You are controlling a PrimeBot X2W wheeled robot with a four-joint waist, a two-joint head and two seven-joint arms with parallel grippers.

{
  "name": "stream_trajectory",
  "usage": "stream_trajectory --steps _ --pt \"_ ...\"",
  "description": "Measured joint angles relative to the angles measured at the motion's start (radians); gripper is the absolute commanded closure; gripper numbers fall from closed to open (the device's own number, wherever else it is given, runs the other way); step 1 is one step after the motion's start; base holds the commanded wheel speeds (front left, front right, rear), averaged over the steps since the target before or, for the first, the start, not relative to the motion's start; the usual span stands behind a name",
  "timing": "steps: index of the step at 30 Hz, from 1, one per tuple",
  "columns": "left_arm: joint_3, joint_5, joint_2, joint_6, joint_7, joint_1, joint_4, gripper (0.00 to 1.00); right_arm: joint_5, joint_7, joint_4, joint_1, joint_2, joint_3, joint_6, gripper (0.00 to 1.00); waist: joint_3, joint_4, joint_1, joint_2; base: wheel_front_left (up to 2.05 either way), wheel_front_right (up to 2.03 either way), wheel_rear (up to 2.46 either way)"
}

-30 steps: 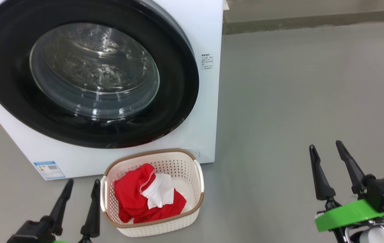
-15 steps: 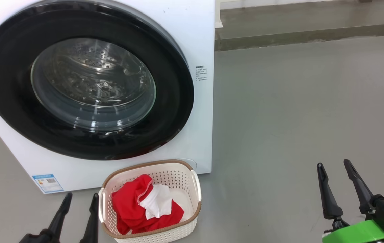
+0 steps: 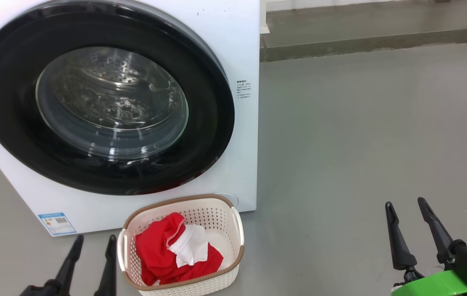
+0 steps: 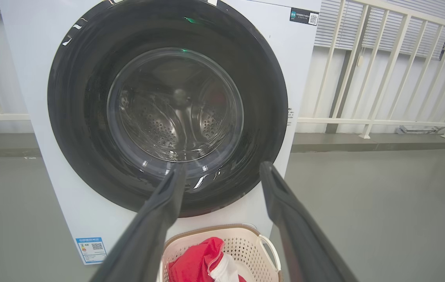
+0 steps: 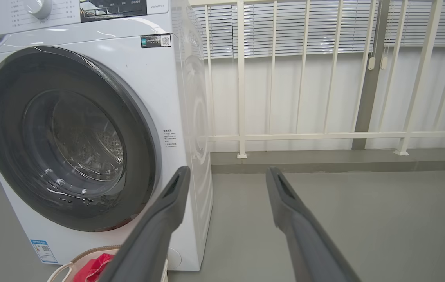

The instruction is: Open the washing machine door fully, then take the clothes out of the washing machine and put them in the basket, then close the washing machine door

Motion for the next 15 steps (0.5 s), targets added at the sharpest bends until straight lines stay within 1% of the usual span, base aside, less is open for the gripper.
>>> stream_trajectory --steps 1,2,8,15 --pt "-0.004 0.000 0.001 0.000 0.000 0.000 0.000 0.00 0.000 0.000 0.001 0.000 0.000 0.000 0.000 0.00 0.000 0.000 0.0000 0.0000 0.00 0.00 0.00" --pt "-0.007 0.000 0.000 0.000 0.000 0.000 -0.001 1.00 0.000 0.000 0.002 0.000 0.000 0.001 0.000 1.00 0.000 0.001 0.0000 0.0000 0.00 0.00 0.00" --pt "-0.018 -0.006 -0.029 0.001 0.008 0.024 0.064 1.00 0.011 0.006 0.073 0.031 0.018 0.008 0.000 1.00 0.001 0.001 0.0000 0.0000 0.00 0.00 0.00" --pt "-0.016 -0.078 -0.031 0.001 0.030 0.024 0.068 1.00 0.084 0.024 0.076 0.033 0.017 0.007 0.000 1.00 0.005 0.004 0.0003 0.0000 0.00 0.00 0.00"
